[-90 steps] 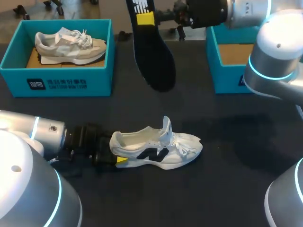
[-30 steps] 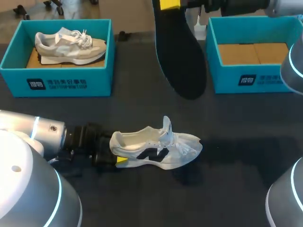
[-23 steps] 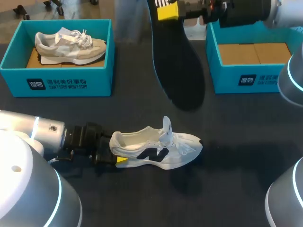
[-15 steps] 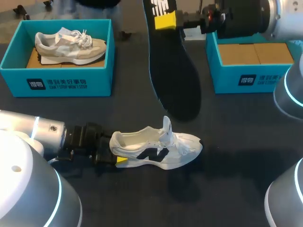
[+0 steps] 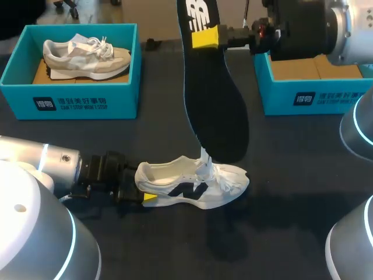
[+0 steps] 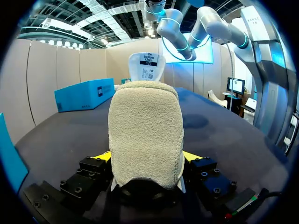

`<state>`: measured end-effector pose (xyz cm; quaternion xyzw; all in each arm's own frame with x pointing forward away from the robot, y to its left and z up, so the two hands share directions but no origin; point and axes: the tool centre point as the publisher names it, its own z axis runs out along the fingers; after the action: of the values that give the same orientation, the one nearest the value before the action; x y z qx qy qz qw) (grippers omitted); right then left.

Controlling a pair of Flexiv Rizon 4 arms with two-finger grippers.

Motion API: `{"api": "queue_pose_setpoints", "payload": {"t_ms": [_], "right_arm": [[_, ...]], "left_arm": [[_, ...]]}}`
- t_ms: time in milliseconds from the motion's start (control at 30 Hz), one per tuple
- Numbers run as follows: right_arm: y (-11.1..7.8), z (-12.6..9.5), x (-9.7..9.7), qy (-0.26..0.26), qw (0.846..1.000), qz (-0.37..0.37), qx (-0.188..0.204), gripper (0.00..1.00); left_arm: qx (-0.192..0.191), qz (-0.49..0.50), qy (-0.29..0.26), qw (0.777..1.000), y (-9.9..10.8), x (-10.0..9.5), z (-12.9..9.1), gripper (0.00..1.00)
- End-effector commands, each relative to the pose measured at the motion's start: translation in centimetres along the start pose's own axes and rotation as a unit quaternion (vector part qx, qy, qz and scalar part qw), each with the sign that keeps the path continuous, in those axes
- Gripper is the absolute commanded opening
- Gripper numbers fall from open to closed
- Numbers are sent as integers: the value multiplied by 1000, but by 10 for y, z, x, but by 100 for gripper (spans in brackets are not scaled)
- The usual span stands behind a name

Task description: Take the shoe out of the shoebox, open the shoe tongue, remove and reinsert the insole, then place the shoe into the shoebox

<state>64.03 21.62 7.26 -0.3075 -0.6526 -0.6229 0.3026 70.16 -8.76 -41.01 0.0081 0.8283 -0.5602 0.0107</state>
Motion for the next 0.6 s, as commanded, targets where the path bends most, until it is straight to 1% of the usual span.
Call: {"api": "queue_pose_setpoints", "payload": {"t_ms": [33, 367, 400, 433, 467, 500, 600], "right_arm": [[0, 2, 0, -2, 1000, 1, 0, 0], [0, 2, 0, -2, 1000, 1, 0, 0], [0, 2, 0, -2, 1000, 1, 0, 0], [0, 2, 0, -2, 1000, 1, 0, 0], [0, 2, 0, -2, 1000, 1, 0, 0], [0, 2, 0, -2, 1000, 1, 0, 0], [0, 2, 0, -2, 1000, 1, 0, 0]], "left_arm": [[-1, 0, 0, 1000, 1, 0, 1, 0], [-1, 0, 0, 1000, 1, 0, 1, 0], [-1, 0, 0, 1000, 1, 0, 1, 31], [-1, 0, 0, 1000, 1, 0, 1, 58], [-1, -1, -1, 1000, 0, 0, -1, 90], [2, -1, -4, 1000, -2, 0, -6, 100], [4, 4, -4, 1000, -9, 4, -17, 100]]}}
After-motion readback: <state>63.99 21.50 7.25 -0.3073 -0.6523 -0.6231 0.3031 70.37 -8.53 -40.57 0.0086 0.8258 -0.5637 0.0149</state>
